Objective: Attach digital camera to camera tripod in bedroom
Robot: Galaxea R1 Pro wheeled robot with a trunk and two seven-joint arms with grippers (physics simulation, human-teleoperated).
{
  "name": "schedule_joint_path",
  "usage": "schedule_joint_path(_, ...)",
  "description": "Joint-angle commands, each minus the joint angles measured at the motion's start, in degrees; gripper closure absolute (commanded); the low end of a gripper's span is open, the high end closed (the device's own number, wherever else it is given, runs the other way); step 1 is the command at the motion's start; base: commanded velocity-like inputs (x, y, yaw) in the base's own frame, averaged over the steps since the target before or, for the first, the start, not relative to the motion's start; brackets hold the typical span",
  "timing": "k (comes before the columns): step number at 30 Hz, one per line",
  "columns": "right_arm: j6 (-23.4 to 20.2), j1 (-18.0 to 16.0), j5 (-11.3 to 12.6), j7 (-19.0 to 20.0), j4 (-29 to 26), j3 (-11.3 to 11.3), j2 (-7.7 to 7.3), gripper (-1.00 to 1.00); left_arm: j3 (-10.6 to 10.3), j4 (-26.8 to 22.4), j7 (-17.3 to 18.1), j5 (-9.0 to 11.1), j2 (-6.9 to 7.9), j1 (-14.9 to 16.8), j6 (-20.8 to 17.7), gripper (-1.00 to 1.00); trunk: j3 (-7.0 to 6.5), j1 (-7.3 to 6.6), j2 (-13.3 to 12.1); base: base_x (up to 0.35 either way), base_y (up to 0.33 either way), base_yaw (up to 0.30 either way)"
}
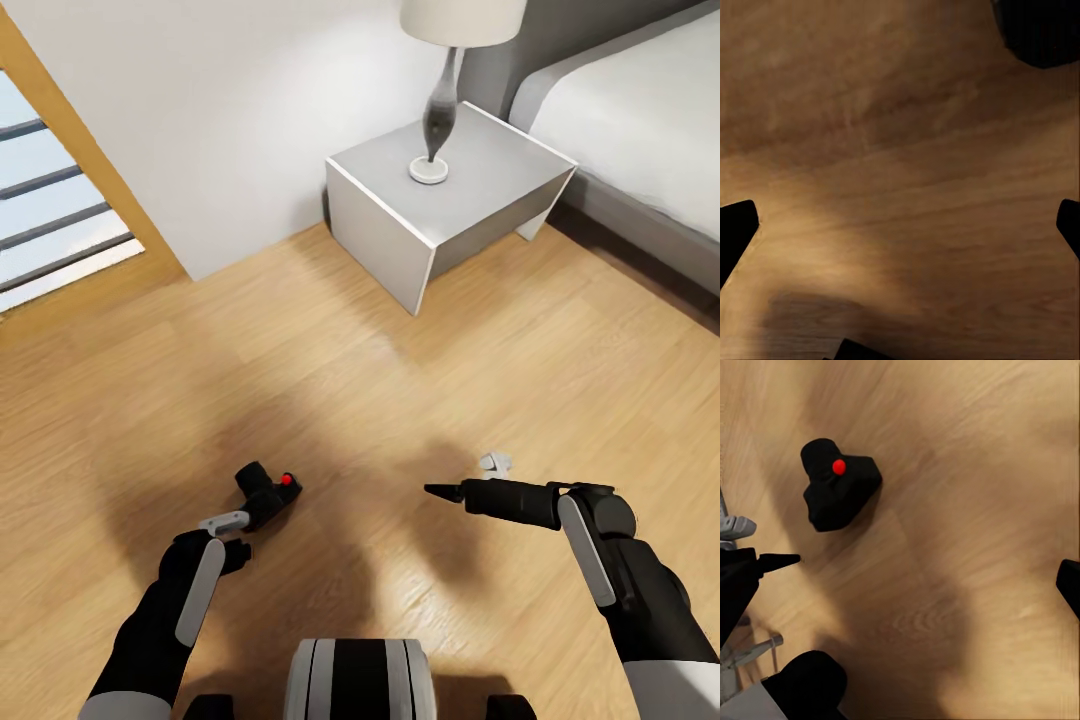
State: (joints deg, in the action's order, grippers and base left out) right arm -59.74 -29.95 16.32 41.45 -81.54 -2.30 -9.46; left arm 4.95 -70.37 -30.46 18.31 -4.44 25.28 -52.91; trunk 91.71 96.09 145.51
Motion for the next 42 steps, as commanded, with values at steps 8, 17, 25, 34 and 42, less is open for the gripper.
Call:
schedule_joint_path(8, -0.26, -0.02, -0.24, 0.46, -0.18, -0.07, 0.02, -1.00, 0.06, -0.03, -0.47, 0.59, 0.04, 0.03, -0.08, -1.00, 0.03, -0.01, 0.01, 0.029, 0.160, 0.000)
schedule_joint_path(17, -0.26, -0.02, -0.24, 0.31, -0.12, -0.06, 0.05, -1.00, 0.06, 0.05, -0.47, 0.69, 0.00, 0.03, -0.08, -1.00, 0.03, -0.01, 0.01, 0.003, 0.016, 0.000)
schedule_joint_path(25, -0.26, -0.02, -0.24, 0.30, -0.11, -0.06, 0.05, -1.00, 0.06, 0.15, -0.47, 0.76, -0.04, 0.03, -0.08, -1.00, 0.03, -0.01, 0.01, 0.017, 0.034, 0.000)
schedule_joint_path(34, -0.26, -0.02, -0.24, 0.29, 0.07, -0.06, 0.05, -1.00, 0.06, 0.23, -0.47, 0.76, -0.04, 0.03, -0.08, -1.00, 0.03, -0.01, 0.01, 0.004, 0.007, 0.000)
schedule_joint_path(42, -0.26, -0.02, -0.21, 0.32, -0.09, 0.05, 0.05, -1.00, 0.06, 0.24, -0.47, 0.76, -0.04, 0.03, -0.08, -1.00, 0.03, -0.01, 0.01, 0.000, 0.000, 0.000)
